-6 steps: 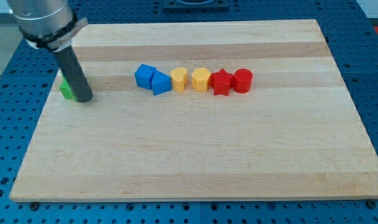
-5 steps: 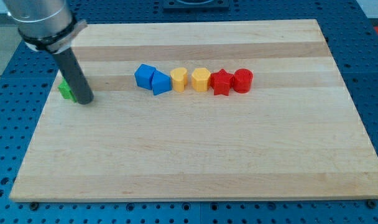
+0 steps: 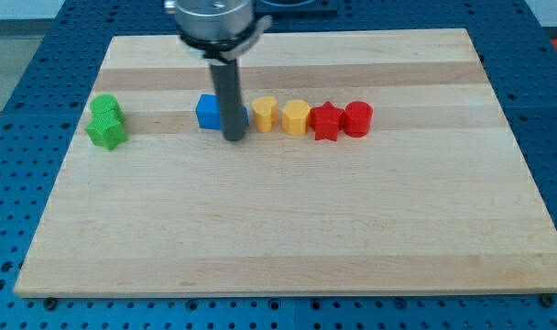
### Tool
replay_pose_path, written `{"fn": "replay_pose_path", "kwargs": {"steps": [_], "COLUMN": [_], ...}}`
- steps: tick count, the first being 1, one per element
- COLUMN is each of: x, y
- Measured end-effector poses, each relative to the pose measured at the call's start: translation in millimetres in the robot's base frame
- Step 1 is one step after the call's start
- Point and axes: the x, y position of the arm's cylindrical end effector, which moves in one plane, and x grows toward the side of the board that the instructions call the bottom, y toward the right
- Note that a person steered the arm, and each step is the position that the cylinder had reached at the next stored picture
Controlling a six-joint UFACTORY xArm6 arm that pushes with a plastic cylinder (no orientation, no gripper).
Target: Push the blue triangle above the blue cube
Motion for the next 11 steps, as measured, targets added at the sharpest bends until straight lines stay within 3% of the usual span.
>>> {"fn": "replay_pose_path", "kwargs": {"steps": [1, 3, 4, 5, 7, 9, 11], "x": [0, 4, -16, -41, -46, -47, -89], "y": [-35, 33, 40, 15, -50, 43, 31]}}
